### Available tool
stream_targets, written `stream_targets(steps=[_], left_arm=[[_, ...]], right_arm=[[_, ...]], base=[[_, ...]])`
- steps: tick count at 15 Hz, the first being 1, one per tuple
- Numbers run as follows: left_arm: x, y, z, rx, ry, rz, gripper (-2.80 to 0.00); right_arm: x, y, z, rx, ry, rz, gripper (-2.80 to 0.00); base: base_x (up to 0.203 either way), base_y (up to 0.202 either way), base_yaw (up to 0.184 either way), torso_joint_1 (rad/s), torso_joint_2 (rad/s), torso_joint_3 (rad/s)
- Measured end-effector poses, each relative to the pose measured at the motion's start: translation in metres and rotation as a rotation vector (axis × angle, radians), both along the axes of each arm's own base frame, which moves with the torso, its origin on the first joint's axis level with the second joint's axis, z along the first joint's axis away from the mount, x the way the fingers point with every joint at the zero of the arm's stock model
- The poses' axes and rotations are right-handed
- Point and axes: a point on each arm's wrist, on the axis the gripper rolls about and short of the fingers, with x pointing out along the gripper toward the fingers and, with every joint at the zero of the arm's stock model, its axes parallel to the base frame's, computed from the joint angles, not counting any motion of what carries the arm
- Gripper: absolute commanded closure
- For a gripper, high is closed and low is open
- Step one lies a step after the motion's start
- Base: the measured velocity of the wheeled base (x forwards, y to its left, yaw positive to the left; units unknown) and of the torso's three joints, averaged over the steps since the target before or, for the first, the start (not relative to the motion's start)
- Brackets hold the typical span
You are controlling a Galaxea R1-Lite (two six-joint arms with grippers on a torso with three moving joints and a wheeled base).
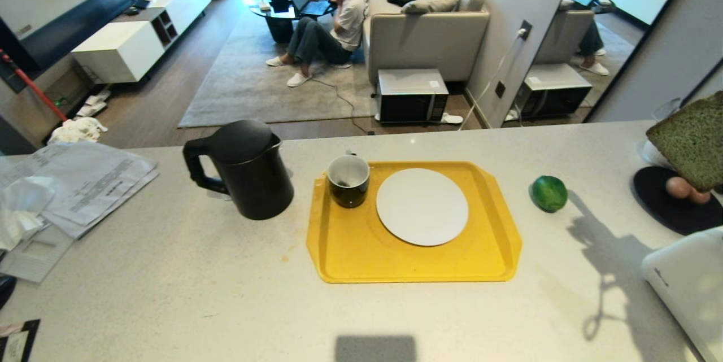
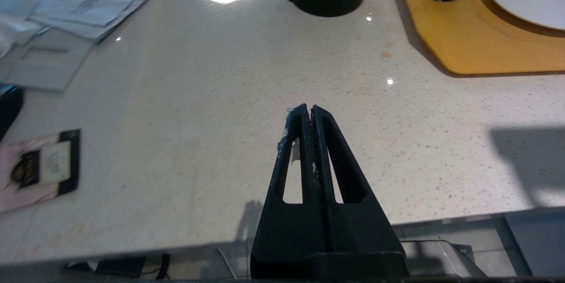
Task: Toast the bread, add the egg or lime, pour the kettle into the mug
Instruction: Put the baked bread on a plate
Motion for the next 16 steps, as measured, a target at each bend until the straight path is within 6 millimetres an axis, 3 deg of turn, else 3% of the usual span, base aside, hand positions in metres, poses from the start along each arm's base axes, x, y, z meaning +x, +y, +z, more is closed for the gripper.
stream_targets(steps=[4,7,11,16], left_arm=[[0.0,0.0,0.0,0.0,0.0,0.0,0.0],[0.0,0.0,0.0,0.001,0.0,0.0,0.0],[0.0,0.0,0.0,0.0,0.0,-0.001,0.0],[0.0,0.0,0.0,0.001,0.0,-0.001,0.0]], right_arm=[[0.0,0.0,-0.004,0.005,0.014,0.0,0.0],[0.001,0.003,-0.007,0.009,0.026,0.025,0.0],[0.009,0.022,-0.01,-0.006,0.045,0.116,0.0],[0.038,0.052,-0.026,-0.003,0.141,0.131,0.0]], base=[[0.001,-0.005,0.135,0.0,0.0,0.004],[0.0,0.0,0.0,0.0,0.0,0.0],[0.0,0.0,0.0,0.0,0.0,0.0],[0.0,0.0,0.0,0.0,0.0,0.0]])
